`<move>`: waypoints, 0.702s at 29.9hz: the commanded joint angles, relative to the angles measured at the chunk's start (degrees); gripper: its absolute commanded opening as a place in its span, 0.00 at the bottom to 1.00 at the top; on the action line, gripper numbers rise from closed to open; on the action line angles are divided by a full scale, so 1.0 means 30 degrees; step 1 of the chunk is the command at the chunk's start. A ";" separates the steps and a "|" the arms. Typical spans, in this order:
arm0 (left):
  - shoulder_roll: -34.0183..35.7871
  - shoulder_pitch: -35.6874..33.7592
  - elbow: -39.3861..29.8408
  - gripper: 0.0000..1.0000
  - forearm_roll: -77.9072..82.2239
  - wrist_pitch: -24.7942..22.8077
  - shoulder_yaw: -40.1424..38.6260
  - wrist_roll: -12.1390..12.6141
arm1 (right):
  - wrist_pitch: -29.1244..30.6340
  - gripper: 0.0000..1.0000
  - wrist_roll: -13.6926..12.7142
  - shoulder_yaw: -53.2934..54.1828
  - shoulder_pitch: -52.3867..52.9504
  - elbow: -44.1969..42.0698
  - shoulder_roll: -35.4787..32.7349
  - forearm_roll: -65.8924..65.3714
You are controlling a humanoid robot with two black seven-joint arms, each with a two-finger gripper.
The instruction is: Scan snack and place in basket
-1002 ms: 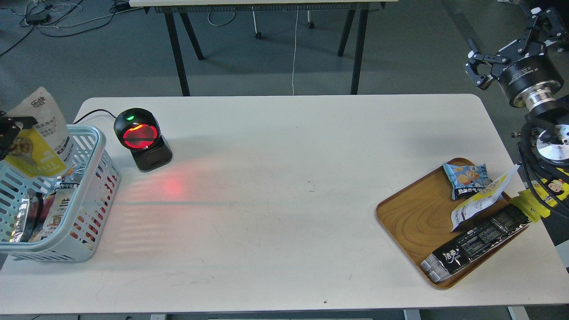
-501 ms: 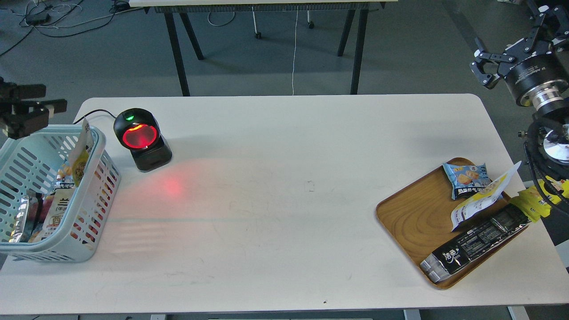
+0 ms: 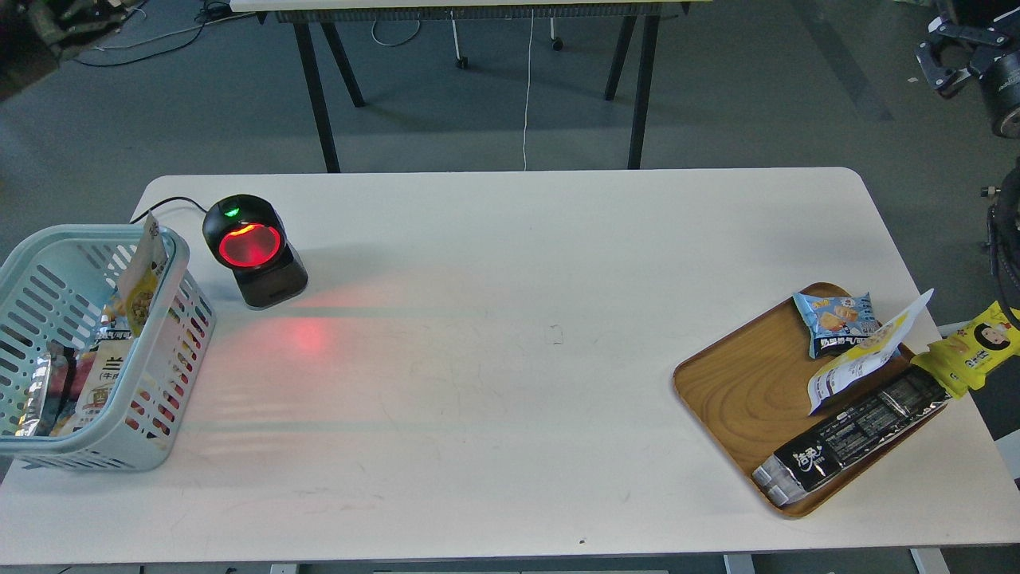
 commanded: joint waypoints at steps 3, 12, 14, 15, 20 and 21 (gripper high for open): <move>-0.4307 0.0035 0.4355 0.99 -0.7457 -0.2958 -0.1503 0.1381 | 0.0012 0.99 -0.0628 0.0608 -0.0132 -0.0108 0.0065 0.0085; -1.0579 0.0123 1.2846 0.99 -1.4558 -0.2958 -0.3054 0.2408 | 0.0595 0.99 -0.2739 0.1721 -0.0161 -0.1451 0.1937 0.0203; -1.1693 0.0123 1.4635 0.99 -1.5056 -0.2958 -0.4077 0.3168 | 0.1414 0.99 -0.2855 0.1898 -0.0190 -0.2533 0.2494 0.0203; -1.2076 0.0094 1.5224 0.99 -1.5175 -0.2958 -0.4605 0.3520 | 0.1709 0.99 -0.2943 0.1928 -0.0190 -0.2974 0.2642 0.0203; -1.3045 0.0123 1.5992 0.99 -1.5352 -0.2958 -0.6747 0.3963 | 0.2851 0.99 -0.3530 0.1987 -0.0249 -0.3945 0.3112 0.0174; -1.3191 0.0123 1.5992 0.99 -1.5352 -0.2958 -0.6807 0.3963 | 0.3115 0.99 -0.3559 0.1929 -0.0278 -0.3974 0.3112 0.0173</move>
